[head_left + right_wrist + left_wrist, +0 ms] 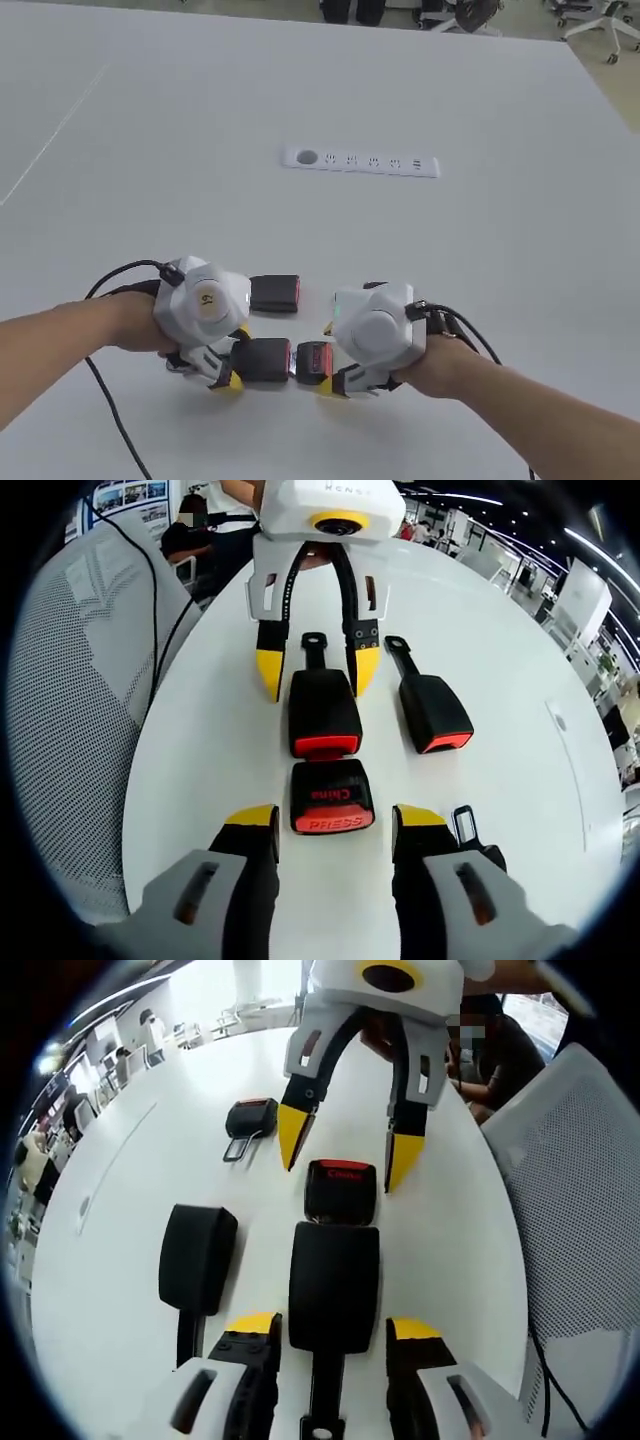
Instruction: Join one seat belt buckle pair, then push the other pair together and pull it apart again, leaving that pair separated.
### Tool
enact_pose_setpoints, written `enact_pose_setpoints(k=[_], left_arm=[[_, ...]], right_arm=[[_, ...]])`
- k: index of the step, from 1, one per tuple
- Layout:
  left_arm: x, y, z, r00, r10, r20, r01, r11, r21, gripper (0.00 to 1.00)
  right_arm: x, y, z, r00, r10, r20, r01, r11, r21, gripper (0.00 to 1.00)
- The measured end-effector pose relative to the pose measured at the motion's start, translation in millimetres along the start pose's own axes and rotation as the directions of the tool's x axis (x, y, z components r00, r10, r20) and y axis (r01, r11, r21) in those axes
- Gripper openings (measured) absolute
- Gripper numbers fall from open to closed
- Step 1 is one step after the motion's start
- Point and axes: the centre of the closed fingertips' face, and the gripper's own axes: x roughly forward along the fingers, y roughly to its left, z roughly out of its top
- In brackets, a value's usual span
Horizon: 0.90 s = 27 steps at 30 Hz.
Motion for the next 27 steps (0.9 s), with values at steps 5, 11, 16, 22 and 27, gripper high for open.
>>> enact_pose_setpoints(k=[5, 11, 16, 22, 27], left_arm=[[-4.9, -1.1, 2.2, 0.9996, 0.017, 0.022, -0.017, 0.999, -0.032, 0.45], [-14.9, 2.9, 10.0, 0.9975, 0.040, 0.058, -0.036, 0.997, -0.065, 0.47], [-21.9, 5.3, 14.3, 0.9956, 0.057, 0.075, -0.051, 0.996, -0.077, 0.48], [-25.3, 10.7, 12.9, 0.9937, 0.072, 0.086, -0.064, 0.994, -0.087, 0.49], [-32.8, 16.8, 15.6, 0.9912, 0.091, 0.096, -0.082, 0.992, -0.099, 0.49]], right_arm=[[-6.6, -3.3, 1.4, 0.9998, -0.011, 0.015, 0.010, 1.000, 0.015, 0.46], [-12.4, -5.5, 2.5, 0.9996, -0.021, 0.019, 0.021, 1.000, 0.014, 0.48], [-19.7, -8.8, 2.6, 0.9989, -0.038, 0.026, 0.037, 0.999, 0.022, 0.49], [-26.0, -20.1, -1.4, 0.9972, -0.067, 0.033, 0.066, 0.997, 0.037, 0.49], [-33.6, -30.0, -6.6, 0.9959, -0.085, 0.029, 0.084, 0.995, 0.046, 0.49]])
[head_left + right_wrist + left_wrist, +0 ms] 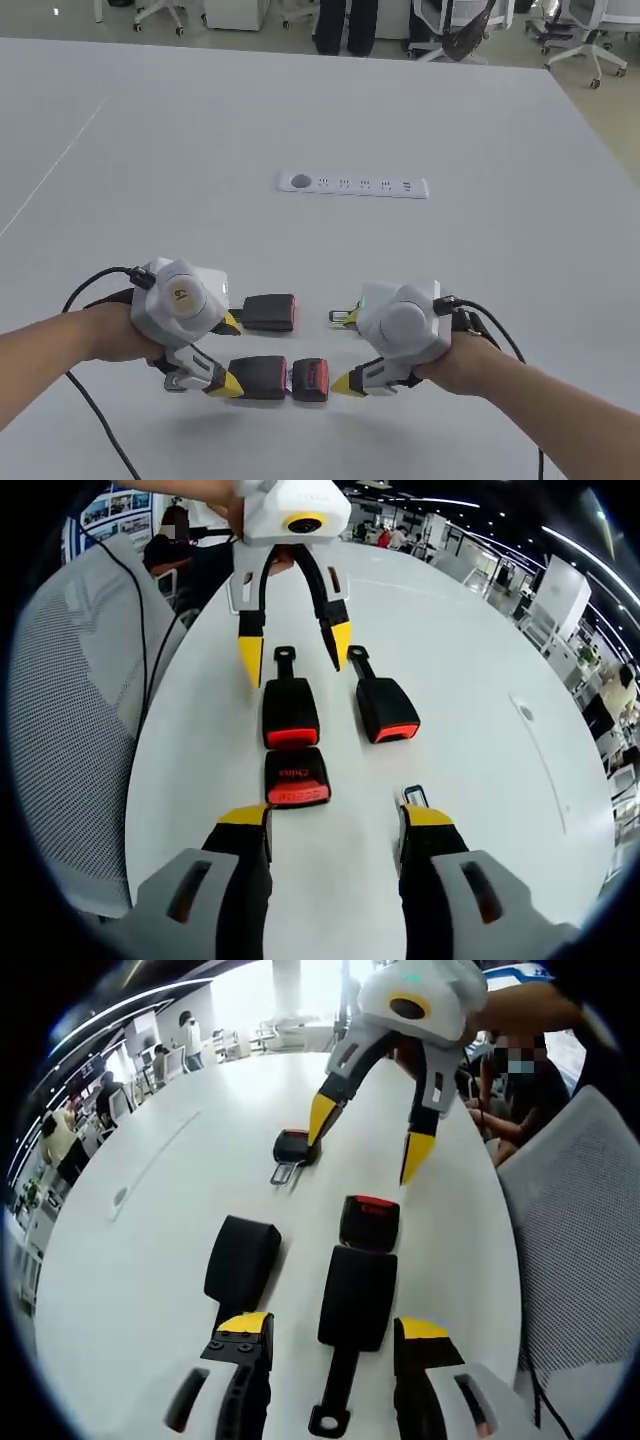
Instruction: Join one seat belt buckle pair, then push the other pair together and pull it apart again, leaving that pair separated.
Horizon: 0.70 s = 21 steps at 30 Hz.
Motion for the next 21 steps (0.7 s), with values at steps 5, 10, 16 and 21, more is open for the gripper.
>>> enact_pose_setpoints(k=[5, 10, 16, 21], left_arm=[[-1.8, 12.1, 1.8, 0.9997, 0.018, 0.018, -0.018, 1.000, -0.014, 0.49], [-1.6, 21.7, 5.1, 0.9991, 0.032, 0.029, -0.031, 0.999, -0.029, 0.49], [-1.1, 35.7, 7.2, 0.9981, 0.045, 0.041, -0.044, 0.998, -0.047, 0.49], [1.8, 42.8, 8.9, 0.9976, 0.053, 0.044, -0.050, 0.997, -0.058, 0.49]], right_arm=[[-9.9, -12.2, -2.9, 0.9997, -0.023, -0.002, 0.023, 1.000, 0.012, 0.49], [-14.5, -23.6, -9.8, 0.9991, -0.042, -0.007, 0.042, 0.999, 0.023, 0.49], [-18.3, -38.9, -16.6, 0.9979, -0.064, -0.008, 0.064, 0.997, 0.045, 0.49], [-19.9, -49.7, -24.1, 0.9971, -0.075, -0.016, 0.076, 0.995, 0.058, 0.49]])
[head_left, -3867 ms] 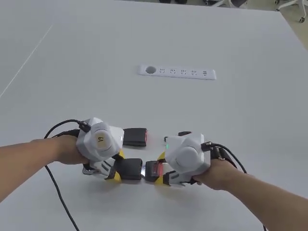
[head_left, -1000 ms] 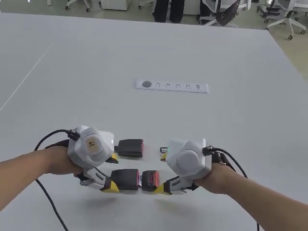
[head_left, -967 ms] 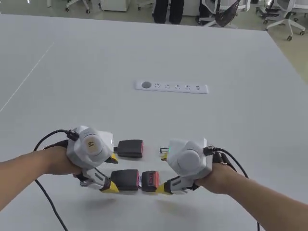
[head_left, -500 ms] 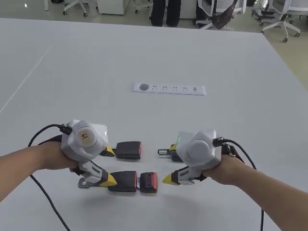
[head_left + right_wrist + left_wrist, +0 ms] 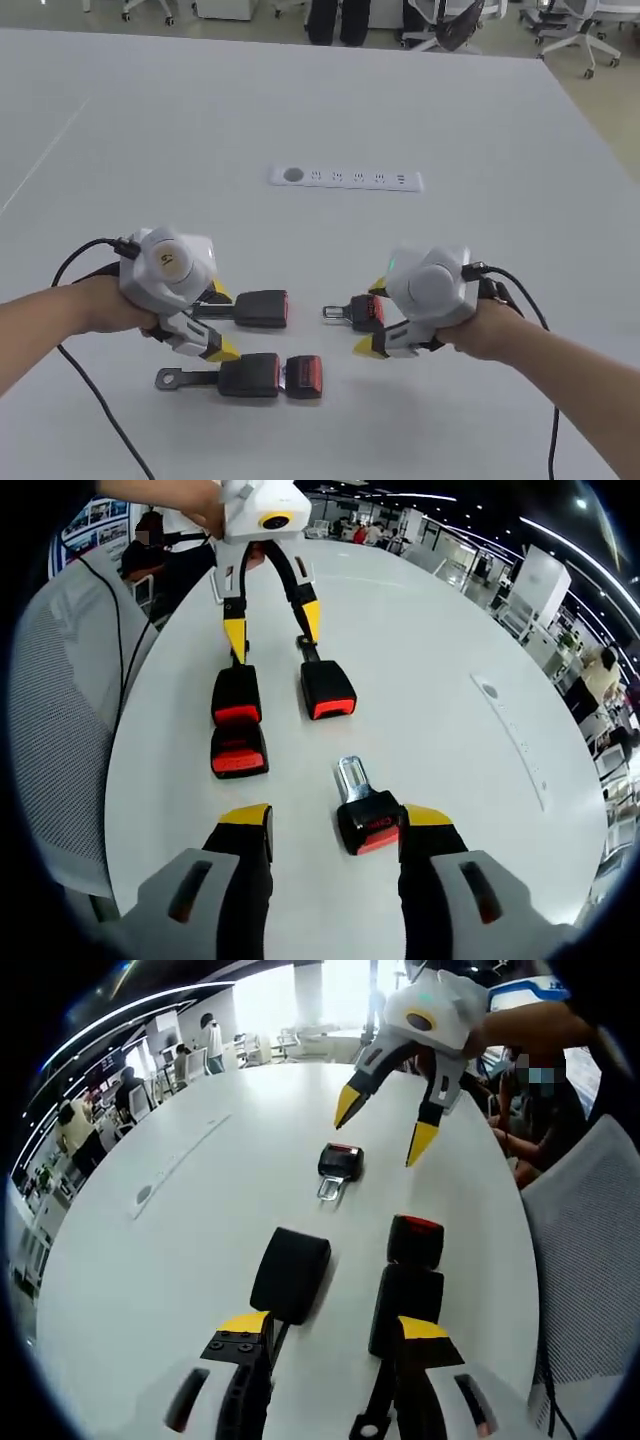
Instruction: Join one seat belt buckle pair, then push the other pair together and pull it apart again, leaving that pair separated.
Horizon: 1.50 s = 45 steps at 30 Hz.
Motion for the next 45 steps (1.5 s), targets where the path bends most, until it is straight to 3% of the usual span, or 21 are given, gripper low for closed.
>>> enact_pose_setpoints(k=[6, 8, 10, 12, 14, 16, 20, 22, 28, 32, 34, 36, 41, 45], left_arm=[[4.2, 6.8, 0.7, 0.9999, 0.005, -0.012, -0.005, 1.000, 0.002, 0.49], [4.7, 13.9, -1.0, 0.9998, 0.005, -0.018, -0.005, 1.000, 0.004, 0.49], [6.7, 9.8, 1.8, 0.9997, 0.003, -0.026, -0.003, 1.000, 0.012, 0.49], [6.9, 17.7, -1.3, 0.9994, -0.001, -0.035, 0.002, 1.000, 0.017, 0.49], [8.5, 22.6, -3.3, 0.9991, -0.006, -0.042, 0.007, 1.000, 0.024, 0.49], [10.9, 15.0, 0.9, 0.9988, -0.007, -0.049, 0.009, 0.999, 0.033, 0.49], [13.2, 28.3, -1.9, 0.9975, -0.014, -0.069, 0.017, 0.998, 0.055, 0.48], [15.7, 23.1, 0.8, 0.9966, -0.020, -0.080, 0.025, 0.998, 0.066, 0.48], [20.3, 34.4, 2.1, 0.9930, -0.034, -0.113, 0.046, 0.994, 0.101, 0.47], [26.5, 36.6, 2.4, 0.9885, -0.057, -0.140, 0.075, 0.989, 0.130, 0.45], [26.6, 31.1, 6.3, 0.9858, -0.066, -0.155, 0.089, 0.986, 0.144, 0.44], [34.1, 38.2, 0.3, 0.9822, -0.076, -0.172, 0.105, 0.981, 0.164, 0.43], [37.5, 32.3, -2.1, 0.9688, -0.106, -0.224, 0.153, 0.966, 0.206, 0.41], [38.1, 30.8, -1.4, 0.9645, -0.113, -0.239, 0.166, 0.962, 0.216, 0.37]], right_arm=[[0.6, -10.9, -7.5, 1.0000, -0.003, -0.006, 0.003, 1.000, 0.022, 0.48], [1.7, -15.7, -10.3, 0.9999, -0.004, -0.010, 0.005, 1.000, 0.028, 0.48], [2.3, -18.4, -11.8, 0.9999, -0.003, -0.012, 0.003, 1.000, 0.031, 0.48], [2.9, -19.4, -13.1, 0.9999, 0.001, -0.017, 0.000, 1.000, 0.030, 0.47], [3.8, -22.0, -14.6, 0.9998, 0.004, -0.020, -0.003, 1.000, 0.025, 0.47], [5.5, -25.0, -17.2, 0.9995, 0.009, -0.029, -0.008, 1.000, 0.020, 0.46], [8.5, -25.9, -20.4, 0.9986, 0.029, -0.044, -0.028, 1.000, 0.004, 0.45], [11.4, -27.1, -23.0, 0.9977, 0.040, -0.055, -0.040, 0.999, -0.010, 0.45], [15.9, -29.8, -23.3, 0.9946, 0.070, -0.076, -0.075, 0.996, -0.058, 0.43], [20.8, -30.3, -24.3, 0.9900, 0.105, -0.093, -0.114, 0.989, -0.092, 0.40], [23.3, -30.7, -26.8, 0.9868, 0.122, -0.107, -0.132, 0.986, -0.102, 0.39], [23.3, -28.8, -28.0, 0.9828, 0.142, -0.117, -0.155, 0.982, -0.109, 0.38], [30.0, -26.4, -31.1, 0.9762, 0.170, -0.135, -0.188, 0.973, -0.134, 0.34], [37.5, -25.9, -35.7, 0.9719, 0.180, -0.152, -0.203, 0.967, -0.152, 0.33]])
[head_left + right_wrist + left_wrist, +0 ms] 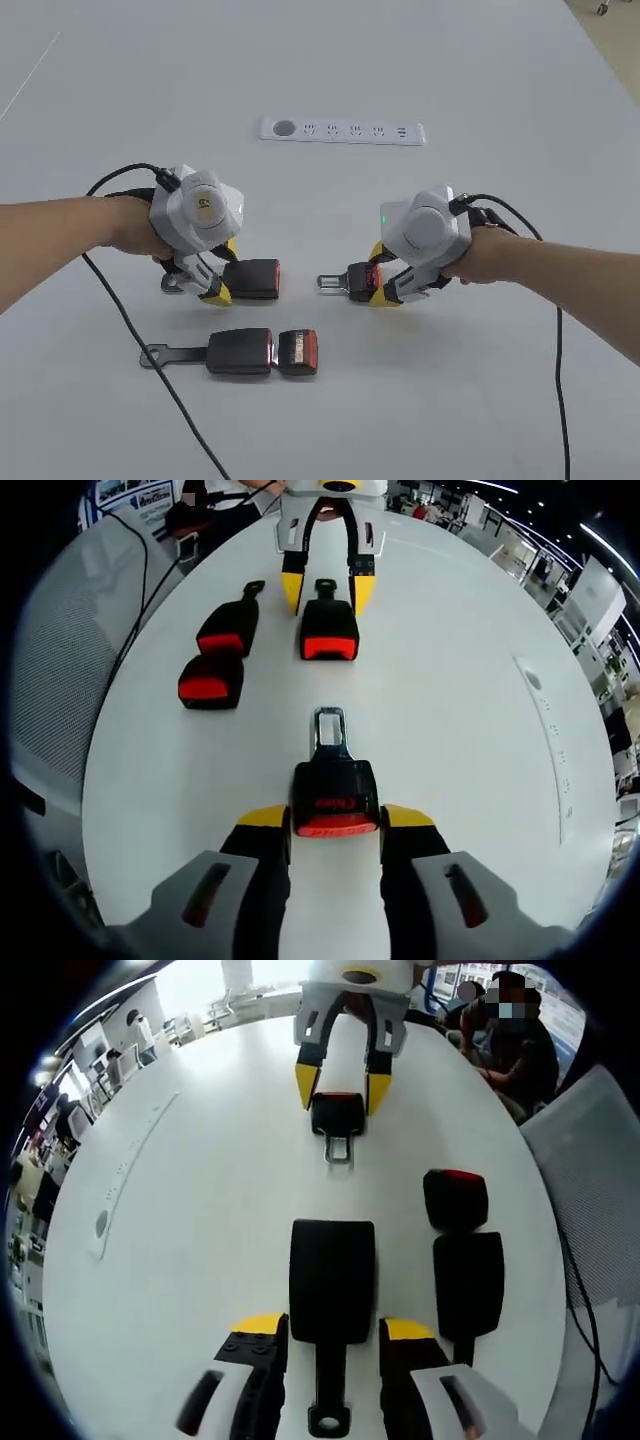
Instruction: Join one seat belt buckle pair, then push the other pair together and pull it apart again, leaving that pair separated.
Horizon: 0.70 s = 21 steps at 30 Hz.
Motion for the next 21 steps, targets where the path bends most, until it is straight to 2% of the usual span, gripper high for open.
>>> enact_pose_setpoints(k=[2, 5, 7, 15, 19, 21], left_arm=[[3.3, 4.1, -3.0, 1.0000, -0.001, -0.002, 0.001, 1.000, 0.011, 0.35], [1.9, 3.5, -0.9, 1.0000, 0.002, -0.008, -0.002, 1.000, 0.027, 0.33], [5.2, 5.1, -3.6, 0.9999, -0.006, -0.009, 0.006, 0.999, 0.036, 0.33], [9.1, 5.7, -5.8, 0.9998, -0.017, -0.007, 0.017, 1.000, 0.020, 0.31], [5.6, 0.1, -0.7, 0.9994, -0.028, -0.022, 0.028, 0.999, 0.022, 0.31], [8.0, 2.8, -3.9, 0.9991, -0.034, -0.025, 0.034, 0.999, 0.015, 0.31]], right_arm=[[-0.5, -1.2, 1.0, 1.0000, 0.000, 0.002, 0.000, 1.000, 0.001, 0.32], [-0.8, 1.3, 0.9, 1.0000, 0.006, 0.002, -0.006, 1.000, -0.013, 0.33], [-0.5, 0.9, 1.2, 1.0000, 0.008, 0.004, -0.008, 1.000, -0.018, 0.32], [0.5, 0.5, 1.3, 0.9999, 0.010, 0.012, -0.010, 1.000, -0.020, 0.32], [1.3, -0.2, 0.7, 0.9999, 0.009, 0.011, -0.008, 1.000, -0.018, 0.32], [1.2, 0.2, 1.0, 0.9999, 0.007, 0.010, -0.007, 1.000, -0.018, 0.31]])
